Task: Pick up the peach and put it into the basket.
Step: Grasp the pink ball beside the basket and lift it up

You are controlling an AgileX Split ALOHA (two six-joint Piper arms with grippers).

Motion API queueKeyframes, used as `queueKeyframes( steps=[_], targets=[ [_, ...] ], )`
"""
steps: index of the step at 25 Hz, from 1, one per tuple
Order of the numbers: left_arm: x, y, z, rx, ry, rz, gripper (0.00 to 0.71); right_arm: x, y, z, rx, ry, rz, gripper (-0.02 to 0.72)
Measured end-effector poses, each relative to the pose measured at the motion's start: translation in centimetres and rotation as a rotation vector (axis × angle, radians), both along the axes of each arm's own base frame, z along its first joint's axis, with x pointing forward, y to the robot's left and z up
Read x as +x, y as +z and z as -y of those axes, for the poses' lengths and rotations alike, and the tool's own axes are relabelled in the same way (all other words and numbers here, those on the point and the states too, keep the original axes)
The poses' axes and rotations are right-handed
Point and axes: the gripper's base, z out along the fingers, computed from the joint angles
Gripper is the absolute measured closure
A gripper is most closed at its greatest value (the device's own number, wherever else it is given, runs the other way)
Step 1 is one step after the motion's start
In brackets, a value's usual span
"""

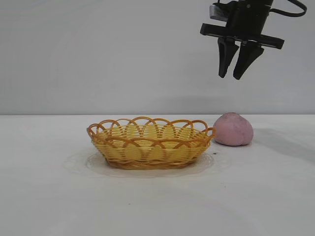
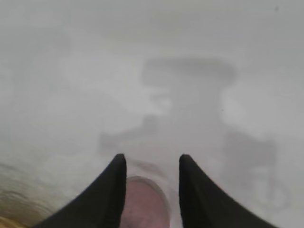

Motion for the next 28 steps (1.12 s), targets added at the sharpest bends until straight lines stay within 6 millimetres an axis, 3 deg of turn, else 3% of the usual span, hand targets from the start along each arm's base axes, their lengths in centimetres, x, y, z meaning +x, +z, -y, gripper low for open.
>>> queueKeyframes(
  steps=[5, 9, 18, 21, 23, 24, 25, 28],
  targets=[
    [-0.4, -0.1, -0.1, 0.001, -0.004, 0.026, 0.399, -0.5, -0.4, 0.0, -0.012, 0.014, -0.063, 0.441],
    [-0.4, -0.1, -0.1, 0.001, -0.004, 0.028, 0.399, -0.4, -2.2, -0.2, -0.018, 0.033, -0.113, 0.441],
    [-0.4, -0.1, 0.0, 0.002, 0.04, 0.028, 0.399, -1.4, -6.6, -3.3, -0.055, 0.111, -0.213, 0.441],
    [-0.5, -0.1, 0.0, 0.003, 0.117, 0.029, 0.399, -2.8, -8.9, -3.3, -0.124, 0.143, -0.271, 0.577],
    [-0.5, -0.1, 0.1, 0.006, 0.182, 0.03, 0.399, -3.3, -8.7, -3.4, -0.137, 0.167, -0.273, 0.655],
    [-0.5, -0.1, 0.1, 0.006, 0.214, 0.03, 0.399, -3.5, -8.1, -3.6, -0.14, 0.176, -0.258, 0.647],
    [-0.5, -0.1, 0.2, 0.007, 0.251, 0.03, 0.399, -3.6, -7.5, -4.0, -0.14, 0.187, -0.231, 0.703],
    [-0.5, -0.1, 0.2, 0.008, 0.326, 0.03, 0.399, -4.4, -5.0, -5.6, -0.143, 0.238, -0.145, 0.703]
  ],
)
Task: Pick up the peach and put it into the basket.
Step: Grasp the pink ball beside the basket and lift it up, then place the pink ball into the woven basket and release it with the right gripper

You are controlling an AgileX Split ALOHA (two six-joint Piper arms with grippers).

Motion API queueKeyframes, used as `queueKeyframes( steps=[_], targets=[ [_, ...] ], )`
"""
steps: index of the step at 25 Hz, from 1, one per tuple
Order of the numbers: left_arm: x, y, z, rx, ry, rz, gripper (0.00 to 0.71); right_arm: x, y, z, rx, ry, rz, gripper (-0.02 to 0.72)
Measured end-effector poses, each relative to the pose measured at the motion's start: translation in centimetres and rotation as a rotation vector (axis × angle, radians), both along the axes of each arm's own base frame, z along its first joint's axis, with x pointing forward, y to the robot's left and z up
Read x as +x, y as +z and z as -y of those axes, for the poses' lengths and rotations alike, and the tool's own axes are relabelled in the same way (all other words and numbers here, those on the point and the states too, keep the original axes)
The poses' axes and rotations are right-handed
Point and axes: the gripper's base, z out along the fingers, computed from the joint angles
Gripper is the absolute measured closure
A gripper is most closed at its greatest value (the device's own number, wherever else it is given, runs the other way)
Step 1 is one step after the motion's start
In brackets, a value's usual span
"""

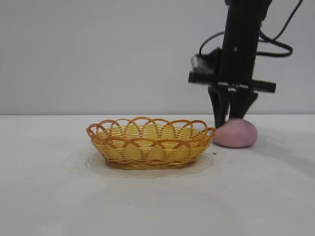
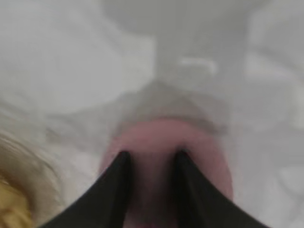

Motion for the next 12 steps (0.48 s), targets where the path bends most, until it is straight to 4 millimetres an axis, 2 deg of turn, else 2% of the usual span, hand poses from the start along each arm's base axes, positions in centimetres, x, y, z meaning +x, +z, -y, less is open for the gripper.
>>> queueKeyframes(
  steps=[4, 7, 9, 12],
  targets=[
    [0.0, 0.0, 0.0, 0.0, 0.04, 0.0, 0.399, -1.9, 4.3, -2.9, 0.05, 0.104, 0.113, 0.703],
    [0.0, 0.0, 0.0, 0.0, 0.043, 0.0, 0.399, -3.5, 7.1, -4.3, 0.118, 0.163, 0.142, 0.703],
    [0.0, 0.0, 0.0, 0.0, 0.043, 0.0, 0.399, -4.1, 7.8, -4.7, 0.163, 0.188, 0.137, 0.703],
    [0.0, 0.0, 0.0, 0.0, 0.043, 0.0, 0.399, -4.7, 8.0, -5.4, 0.193, 0.209, 0.11, 0.703]
  ],
)
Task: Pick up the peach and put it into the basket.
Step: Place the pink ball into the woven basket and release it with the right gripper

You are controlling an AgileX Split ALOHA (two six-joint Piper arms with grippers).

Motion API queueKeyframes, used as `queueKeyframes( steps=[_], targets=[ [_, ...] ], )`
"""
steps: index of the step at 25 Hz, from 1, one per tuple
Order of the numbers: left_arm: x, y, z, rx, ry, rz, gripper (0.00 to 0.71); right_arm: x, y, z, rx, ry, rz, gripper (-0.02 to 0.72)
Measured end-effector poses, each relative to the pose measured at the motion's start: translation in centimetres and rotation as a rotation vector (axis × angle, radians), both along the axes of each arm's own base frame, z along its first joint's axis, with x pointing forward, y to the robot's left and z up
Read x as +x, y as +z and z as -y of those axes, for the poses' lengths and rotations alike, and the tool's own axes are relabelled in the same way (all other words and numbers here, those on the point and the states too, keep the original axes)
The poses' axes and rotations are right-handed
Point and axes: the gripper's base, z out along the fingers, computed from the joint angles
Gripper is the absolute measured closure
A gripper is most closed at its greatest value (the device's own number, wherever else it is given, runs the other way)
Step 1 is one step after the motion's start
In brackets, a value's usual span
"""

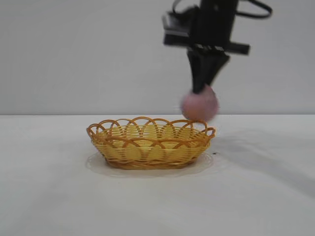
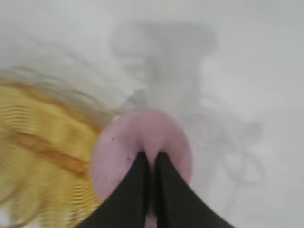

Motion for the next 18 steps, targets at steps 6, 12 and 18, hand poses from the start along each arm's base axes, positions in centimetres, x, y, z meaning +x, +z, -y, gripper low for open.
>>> queueKeyframes(
  steps=[6, 12, 18],
  targets=[
    [0.0, 0.0, 0.0, 0.0, 0.0, 0.0, 0.399, -1.3, -0.5, -2.2, 0.004, 0.034, -0.013, 0.703],
    [0.0, 0.0, 0.0, 0.0, 0.0, 0.0, 0.399, -1.2, -3.6, -3.2, -0.035, -0.006, -0.099, 0.703],
    [0.0, 0.0, 0.0, 0.0, 0.0, 0.0, 0.399, -0.8, -7.2, -3.7, -0.076, -0.049, -0.187, 0.703]
  ],
)
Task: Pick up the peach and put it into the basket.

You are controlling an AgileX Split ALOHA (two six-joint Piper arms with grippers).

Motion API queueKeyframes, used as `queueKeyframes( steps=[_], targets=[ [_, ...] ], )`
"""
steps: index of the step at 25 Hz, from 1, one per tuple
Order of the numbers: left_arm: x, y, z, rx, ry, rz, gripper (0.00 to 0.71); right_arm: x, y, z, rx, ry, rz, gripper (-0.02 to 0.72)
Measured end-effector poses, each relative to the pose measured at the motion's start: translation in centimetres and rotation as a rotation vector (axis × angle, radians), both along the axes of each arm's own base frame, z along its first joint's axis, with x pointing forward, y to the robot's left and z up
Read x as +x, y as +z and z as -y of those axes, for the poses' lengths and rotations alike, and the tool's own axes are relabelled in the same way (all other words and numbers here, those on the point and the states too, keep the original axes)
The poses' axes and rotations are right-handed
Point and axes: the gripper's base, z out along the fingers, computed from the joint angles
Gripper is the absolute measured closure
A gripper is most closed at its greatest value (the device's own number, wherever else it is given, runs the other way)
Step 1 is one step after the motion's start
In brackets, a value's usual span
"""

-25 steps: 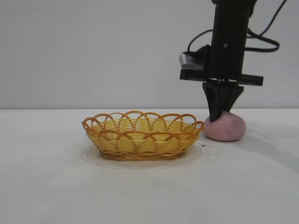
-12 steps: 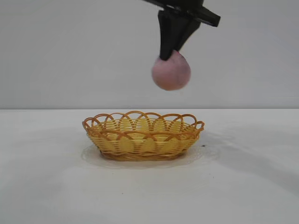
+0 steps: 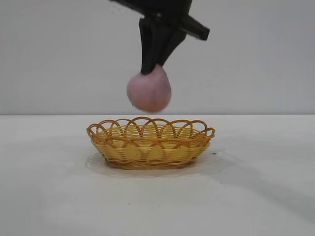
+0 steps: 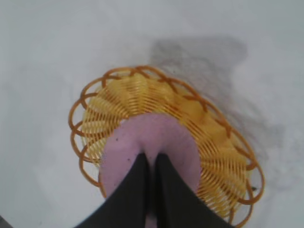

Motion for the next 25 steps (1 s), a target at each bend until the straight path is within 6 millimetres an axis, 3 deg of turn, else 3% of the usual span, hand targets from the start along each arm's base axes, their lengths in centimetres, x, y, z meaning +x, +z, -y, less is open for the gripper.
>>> queueKeyframes(
  steps=[1, 2, 4, 7, 11, 12, 14, 19, 25],
  targets=[
    [0.0, 0.0, 0.0, 0.0, 0.001, 0.0, 0.399, 0.0, -0.2, -0.1, -0.002, -0.008, -0.004, 0.647],
    [0.0, 0.0, 0.0, 0.0, 0.001, 0.0, 0.399, 0.0, -0.2, -0.1, -0.001, -0.017, -0.003, 0.647],
    [0.0, 0.0, 0.0, 0.0, 0.001, 0.0, 0.399, 0.1, -0.2, -0.2, 0.002, -0.033, -0.002, 0.5],
    [0.0, 0.0, 0.0, 0.0, 0.001, 0.0, 0.399, 0.0, 0.2, -0.2, 0.007, -0.044, 0.003, 0.34],
    [0.0, 0.0, 0.0, 0.0, 0.001, 0.0, 0.399, 0.1, 2.7, 0.7, -0.011, -0.065, 0.078, 0.325],
    [0.0, 0.0, 0.0, 0.0, 0.001, 0.0, 0.399, 0.5, 3.2, 1.5, -0.031, -0.09, 0.106, 0.283],
    [0.0, 0.0, 0.0, 0.0, 0.001, 0.0, 0.399, 1.6, 4.0, 3.7, -0.092, -0.138, 0.16, 0.299],
    [0.0, 0.0, 0.0, 0.0, 0.001, 0.0, 0.399, 5.3, 4.1, 11.5, -0.166, -0.309, 0.168, 0.299],
    [0.0, 0.0, 0.0, 0.0, 0.001, 0.0, 0.399, 7.6, 3.9, 18.8, -0.182, -0.469, 0.17, 0.299]
  ],
)
